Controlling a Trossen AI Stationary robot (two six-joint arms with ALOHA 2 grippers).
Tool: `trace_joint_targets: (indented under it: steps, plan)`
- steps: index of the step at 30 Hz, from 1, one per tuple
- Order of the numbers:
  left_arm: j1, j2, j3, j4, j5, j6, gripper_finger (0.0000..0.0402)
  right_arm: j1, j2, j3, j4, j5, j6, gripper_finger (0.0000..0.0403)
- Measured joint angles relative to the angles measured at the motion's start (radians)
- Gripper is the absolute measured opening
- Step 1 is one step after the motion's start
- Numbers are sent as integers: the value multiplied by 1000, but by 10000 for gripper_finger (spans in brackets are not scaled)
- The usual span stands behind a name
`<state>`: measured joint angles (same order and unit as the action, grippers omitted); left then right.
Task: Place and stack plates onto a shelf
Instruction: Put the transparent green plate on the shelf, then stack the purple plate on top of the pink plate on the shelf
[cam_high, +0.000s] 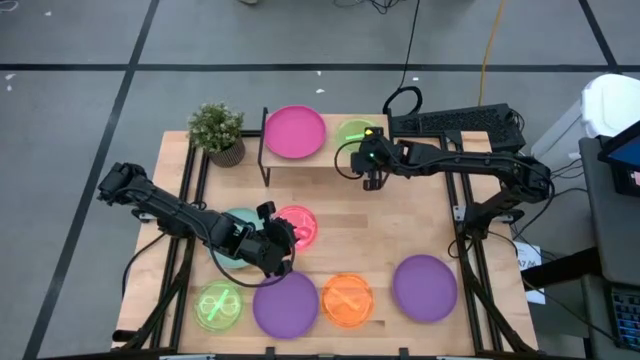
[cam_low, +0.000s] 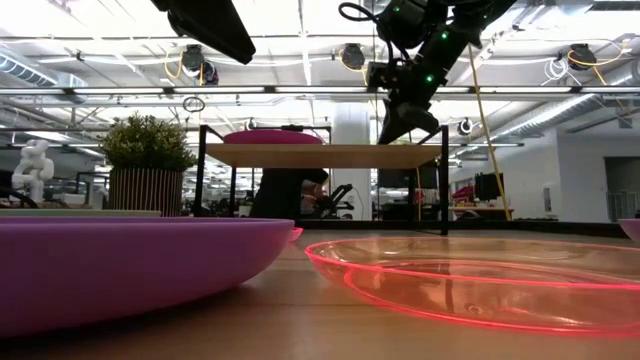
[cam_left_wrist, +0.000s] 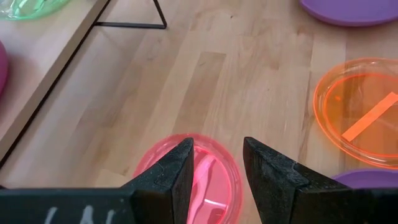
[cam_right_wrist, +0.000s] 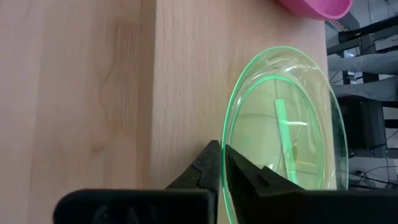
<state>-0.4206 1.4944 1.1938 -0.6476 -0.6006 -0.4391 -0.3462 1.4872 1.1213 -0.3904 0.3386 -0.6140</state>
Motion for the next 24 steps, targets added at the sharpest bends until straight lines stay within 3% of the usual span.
trace_joint_targets:
  steps: [14,24]
  plan:
    - [-25,0,-1,1,1,-14,145,16,-33,0,21,-1,42,83]
    - [-81,-1,-1,-13,47,-38,145,138,-167,0,-69,-2,287,109]
